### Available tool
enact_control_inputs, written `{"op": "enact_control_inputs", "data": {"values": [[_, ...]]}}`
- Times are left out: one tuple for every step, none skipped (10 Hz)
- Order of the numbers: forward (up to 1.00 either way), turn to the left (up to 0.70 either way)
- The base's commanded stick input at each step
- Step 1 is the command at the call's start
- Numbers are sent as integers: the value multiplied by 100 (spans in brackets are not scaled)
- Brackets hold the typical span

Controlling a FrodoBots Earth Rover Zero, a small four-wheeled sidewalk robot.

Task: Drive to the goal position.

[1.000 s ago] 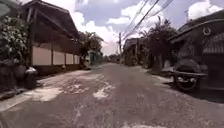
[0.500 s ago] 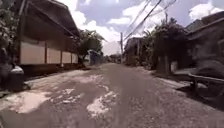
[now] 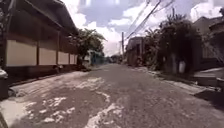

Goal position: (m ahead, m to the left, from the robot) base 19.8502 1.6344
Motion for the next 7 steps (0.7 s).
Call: {"op": "enact_control_inputs", "data": {"values": [[100, 0], [100, 0], [100, 0], [100, 0], [100, 0], [100, 0], [100, 0]]}}
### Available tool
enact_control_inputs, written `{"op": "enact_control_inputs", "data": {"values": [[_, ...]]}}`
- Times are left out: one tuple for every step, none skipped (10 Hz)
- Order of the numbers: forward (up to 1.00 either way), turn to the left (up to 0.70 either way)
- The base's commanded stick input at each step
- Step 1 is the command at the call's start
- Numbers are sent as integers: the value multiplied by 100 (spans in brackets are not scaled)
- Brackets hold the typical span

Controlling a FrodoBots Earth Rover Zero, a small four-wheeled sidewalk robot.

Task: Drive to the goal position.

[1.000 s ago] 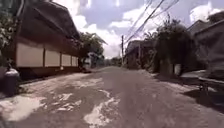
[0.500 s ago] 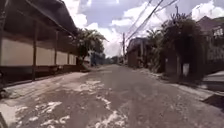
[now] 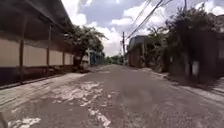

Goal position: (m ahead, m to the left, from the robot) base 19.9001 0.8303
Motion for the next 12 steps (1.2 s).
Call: {"op": "enact_control_inputs", "data": {"values": [[100, 0], [100, 0], [100, 0], [100, 0], [100, 0], [100, 0], [100, 0], [100, 0], [100, 0], [100, 0], [100, 0], [100, 0]]}}
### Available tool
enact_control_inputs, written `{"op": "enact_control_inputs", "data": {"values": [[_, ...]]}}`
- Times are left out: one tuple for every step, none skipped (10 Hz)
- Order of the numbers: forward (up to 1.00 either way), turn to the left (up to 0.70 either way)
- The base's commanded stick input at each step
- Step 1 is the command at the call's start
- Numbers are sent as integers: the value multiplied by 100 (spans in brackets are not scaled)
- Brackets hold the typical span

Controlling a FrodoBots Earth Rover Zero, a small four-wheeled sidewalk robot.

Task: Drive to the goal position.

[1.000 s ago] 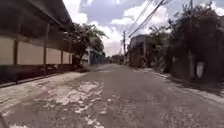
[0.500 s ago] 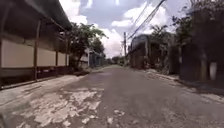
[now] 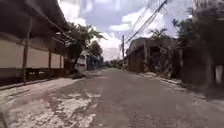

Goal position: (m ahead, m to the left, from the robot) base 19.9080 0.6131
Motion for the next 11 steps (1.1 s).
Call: {"op": "enact_control_inputs", "data": {"values": [[100, 0], [100, 0], [100, 0], [100, 0], [100, 0], [100, 0], [100, 0], [100, 0], [100, 0], [100, 0], [100, 0]]}}
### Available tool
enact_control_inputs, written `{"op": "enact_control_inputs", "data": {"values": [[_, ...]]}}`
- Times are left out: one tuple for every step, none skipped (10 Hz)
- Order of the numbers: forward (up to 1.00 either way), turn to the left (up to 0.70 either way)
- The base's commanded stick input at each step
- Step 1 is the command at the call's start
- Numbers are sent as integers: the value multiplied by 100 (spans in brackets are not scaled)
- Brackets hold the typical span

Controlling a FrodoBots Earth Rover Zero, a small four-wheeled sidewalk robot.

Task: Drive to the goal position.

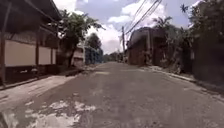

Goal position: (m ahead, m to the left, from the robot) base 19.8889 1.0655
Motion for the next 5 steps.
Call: {"op": "enact_control_inputs", "data": {"values": [[100, 0], [100, 0], [100, 0], [100, 0], [100, 0]]}}
